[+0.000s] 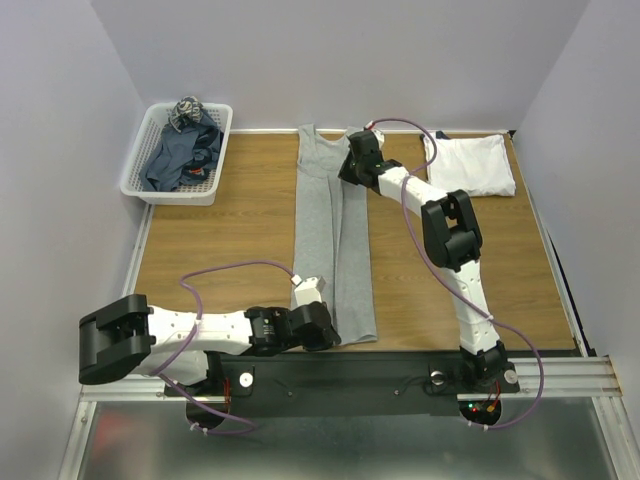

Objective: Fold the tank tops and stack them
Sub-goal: Fold the tank top

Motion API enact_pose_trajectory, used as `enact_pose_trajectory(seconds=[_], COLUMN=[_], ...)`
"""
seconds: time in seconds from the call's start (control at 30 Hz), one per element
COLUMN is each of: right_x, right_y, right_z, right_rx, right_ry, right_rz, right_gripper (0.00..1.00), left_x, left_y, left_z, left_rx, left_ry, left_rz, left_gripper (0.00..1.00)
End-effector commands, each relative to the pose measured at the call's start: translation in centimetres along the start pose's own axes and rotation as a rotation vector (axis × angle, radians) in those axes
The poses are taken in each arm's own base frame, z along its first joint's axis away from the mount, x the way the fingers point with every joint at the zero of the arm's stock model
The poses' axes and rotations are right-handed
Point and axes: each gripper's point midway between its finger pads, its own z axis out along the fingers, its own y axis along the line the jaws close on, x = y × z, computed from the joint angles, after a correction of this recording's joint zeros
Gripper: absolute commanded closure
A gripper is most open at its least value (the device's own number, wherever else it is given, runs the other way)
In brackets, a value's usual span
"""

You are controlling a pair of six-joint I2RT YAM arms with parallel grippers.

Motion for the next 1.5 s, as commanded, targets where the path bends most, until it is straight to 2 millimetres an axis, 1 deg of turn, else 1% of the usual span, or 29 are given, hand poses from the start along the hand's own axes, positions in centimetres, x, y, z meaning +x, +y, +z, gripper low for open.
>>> enact_pose_trajectory(seconds=[0.0, 0.1, 0.13, 0.2, 0.23, 0.3, 0.37, 0.5, 0.53, 0.63, 0.67, 0.7, 0.73, 0.77, 0.83, 0.87, 0.9, 0.93, 0.97, 1.03, 1.1, 1.13, 1.2, 1.23, 1.27, 1.33, 1.37, 1.43, 1.47], right_x=[-2.2, -2.2, -2.1, -2.1, -1.9, -2.2, -2.5, -3.0, -3.4, -3.5, -2.8, -2.6, -2.0, -0.3, 1.8, 3.6, 4.9, 6.5, 8.2, 10.8, 12.8, 14.6, 16.6, 18.4, 19.2, 21.0, 21.7, 22.5, 23.0], right_y=[3.0, 3.4, 3.6, 3.9, 4.2, 4.5, 5.0, 5.5, 5.7, 5.5, 4.9, 4.5, 4.0, 2.6, 1.3, 0.0, -0.8, -0.8, -2.2, -2.6, -3.6, -5.0, -6.0, -7.3, -7.7, -8.7, -9.6, -10.4, -11.2], right_z=[-0.6, -0.5, -0.5, -0.7, -0.8, -0.9, -1.3, -2.0, -2.7, -4.6, -6.3, -7.2, -8.1, -10.2, -12.4, -14.5, -15.7, -16.9, -18.9, -21.1, -23.1, -24.7, -26.3, -27.7, -28.3, -29.7, -30.4, -31.3, -32.0], right_rx=[-0.060, -0.071, -0.078, -0.087, -0.096, -0.109, -0.125, -0.142, -0.148, -0.147, -0.146, -0.145, -0.141, -0.131, -0.122, -0.123, -0.123, -0.134, -0.125, -0.153, -0.172, -0.170, -0.177, -0.165, -0.162, -0.155, -0.128, -0.119, -0.110], right_ry=[-0.068, -0.067, -0.066, -0.063, -0.056, -0.057, -0.057, -0.061, -0.066, -0.058, -0.035, -0.024, -0.007, 0.034, 0.074, 0.107, 0.128, 0.150, 0.174, 0.226, 0.270, 0.300, 0.350, 0.389, 0.413, 0.458, 0.482, 0.499, 0.512], right_rz=[0.015, 0.011, 0.009, 0.005, 0.002, 0.000, -0.006, -0.012, -0.015, -0.024, -0.036, -0.040, -0.042, -0.046, -0.057, -0.063, -0.068, -0.083, -0.093, -0.100, -0.097, -0.085, -0.074, -0.065, -0.062, -0.057, -0.060, -0.055, -0.045], right_gripper=[0.93, 0.88, 0.85, 0.82, 0.77, 0.71, 0.65, 0.59, 0.59, 0.59, 0.59, 0.59, 0.59, 0.59, 0.59, 0.59, 0.59, 0.59, 0.58, 0.58, 0.57, 0.56, 0.53, 0.50, 0.50, 0.49, 0.48, 0.46, 0.45], left_x=[-0.3, -0.4, -0.5, -0.7, -1.0, -1.5, -1.9, -3.0, -3.3, -4.5, -5.0, -5.9, -6.5, -7.1, -8.7, -8.9, -9.1, -9.4, -9.6, -9.6, -9.2, -8.8, -7.9, -7.3, -6.8, -5.7, -5.2, -4.8, -4.5], left_y=[0.2, 0.1, 0.2, 0.1, 0.0, -0.6, -0.6, -1.1, -0.8, -0.7, 0.4, 0.7, 1.5, 1.9, 3.0, 3.5, 4.3, 4.5, 5.6, 6.1, 6.9, 7.5, 8.2, 8.7, 9.4, 9.4, 9.8, 10.0, 10.1], left_z=[-0.4, -0.4, -0.5, -0.7, -0.8, -1.1, -1.6, -2.4, -2.6, -3.2, -3.4, -3.7, -4.1, -4.3, -5.0, -5.2, -5.3, -5.7, -5.6, -5.6, -5.4, -5.2, -5.0, -5.0, -4.8, -4.7, -4.6, -4.4, -4.3], left_rx=[-0.002, -0.002, -0.003, 0.001, 0.003, 0.021, 0.011, 0.015, -0.005, -0.037, -0.083, -0.102, -0.134, -0.147, -0.162, -0.167, -0.179, -0.167, -0.187, -0.184, -0.205, -0.232, -0.261, -0.276, -0.288, -0.272, -0.274, -0.271, -0.276], left_ry=[-0.016, -0.021, -0.027, -0.035, -0.048, -0.064, -0.081, -0.118, -0.132, -0.174, -0.197, -0.219, -0.235, -0.252, -0.290, -0.289, -0.293, -0.300, -0.297, -0.288, -0.256, -0.237, -0.203, -0.180, -0.165, -0.122, -0.107, -0.087, -0.071], left_rz=[-0.001, 0.000, 0.000, -0.003, -0.006, -0.010, -0.005, -0.007, -0.005, -0.023, -0.026, -0.047, -0.063, -0.072, -0.106, -0.111, -0.124, -0.141, -0.156, -0.170, -0.181, -0.178, -0.209, -0.223, -0.239, -0.284, -0.292, -0.301, -0.295], left_gripper=[1.00, 0.98, 0.93, 0.86, 0.79, 0.72, 0.64, 0.60, 0.60, 0.60, 0.61, 0.62, 0.63, 0.63, 0.63, 0.62, 0.62, 0.62, 0.60, 0.59, 0.58, 0.57, 0.56, 0.55, 0.55, 0.55, 0.52, 0.49, 0.48])
